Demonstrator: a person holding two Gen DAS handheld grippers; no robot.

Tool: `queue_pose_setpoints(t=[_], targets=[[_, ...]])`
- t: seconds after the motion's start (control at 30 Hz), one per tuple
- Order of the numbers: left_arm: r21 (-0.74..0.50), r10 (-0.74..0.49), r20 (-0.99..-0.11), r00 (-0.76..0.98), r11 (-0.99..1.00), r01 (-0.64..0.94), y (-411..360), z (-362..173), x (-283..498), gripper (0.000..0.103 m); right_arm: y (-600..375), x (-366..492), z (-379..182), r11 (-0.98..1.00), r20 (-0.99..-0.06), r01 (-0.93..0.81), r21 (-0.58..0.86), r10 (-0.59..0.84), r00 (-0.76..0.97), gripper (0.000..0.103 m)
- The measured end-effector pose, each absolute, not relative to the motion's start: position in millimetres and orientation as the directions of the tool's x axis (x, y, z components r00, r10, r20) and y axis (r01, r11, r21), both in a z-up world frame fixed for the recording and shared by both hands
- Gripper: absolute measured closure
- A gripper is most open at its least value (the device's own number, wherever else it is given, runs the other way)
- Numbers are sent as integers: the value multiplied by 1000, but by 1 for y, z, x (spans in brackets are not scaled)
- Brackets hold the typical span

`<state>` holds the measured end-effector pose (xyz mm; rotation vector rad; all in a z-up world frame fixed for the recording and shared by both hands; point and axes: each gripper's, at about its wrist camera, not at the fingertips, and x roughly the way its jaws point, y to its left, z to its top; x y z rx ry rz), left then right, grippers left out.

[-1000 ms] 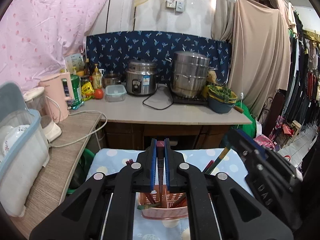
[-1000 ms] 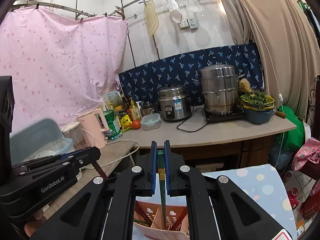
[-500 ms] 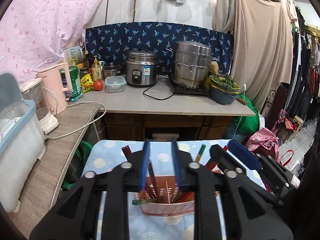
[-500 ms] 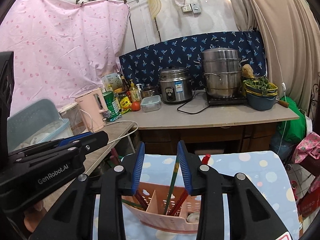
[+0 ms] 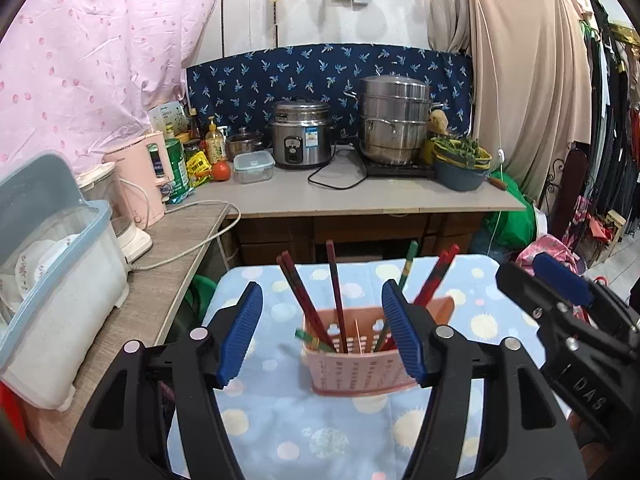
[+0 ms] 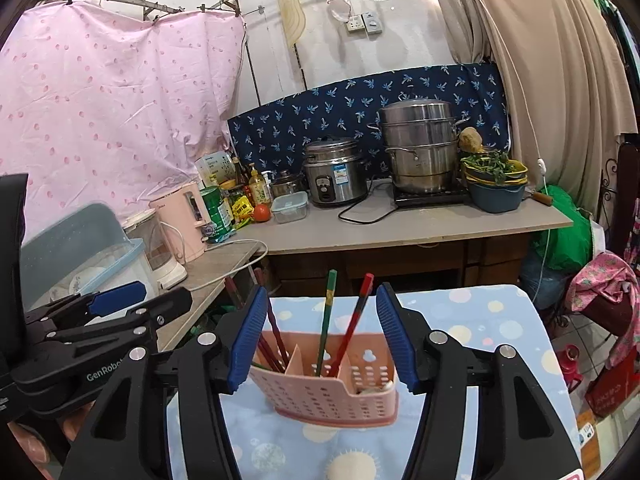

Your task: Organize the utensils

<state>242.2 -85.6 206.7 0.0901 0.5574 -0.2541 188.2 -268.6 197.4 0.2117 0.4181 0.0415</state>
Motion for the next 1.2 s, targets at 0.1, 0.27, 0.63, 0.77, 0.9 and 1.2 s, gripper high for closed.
queue_pose_setpoints(t=[0.1,0.27,0.63,0.77,0.9,1.2], targets=[[16,-216,-546,809,963,268,-82,202,227,44,-269,168,196,977,-401,20,211,67,914,42],[32,-196,-559,805,966,258,-80,191,202,38,-261,137,186,986,-418,52,155,18,908,41],[69,-146,-597,789,970,232,-69,159,151,25,-249,84,157,986,-473,88,144,-10,881,32],[68,-136,-615,777,972,223,-62,148,141,24,-247,72,145,984,-498,110,144,-24,867,31],[70,-118,-618,777,976,204,-57,138,131,16,-244,66,135,983,-526,110,149,-16,850,31],[70,-105,-657,747,978,199,-51,113,123,13,-236,60,116,983,-567,140,122,-47,822,19]])
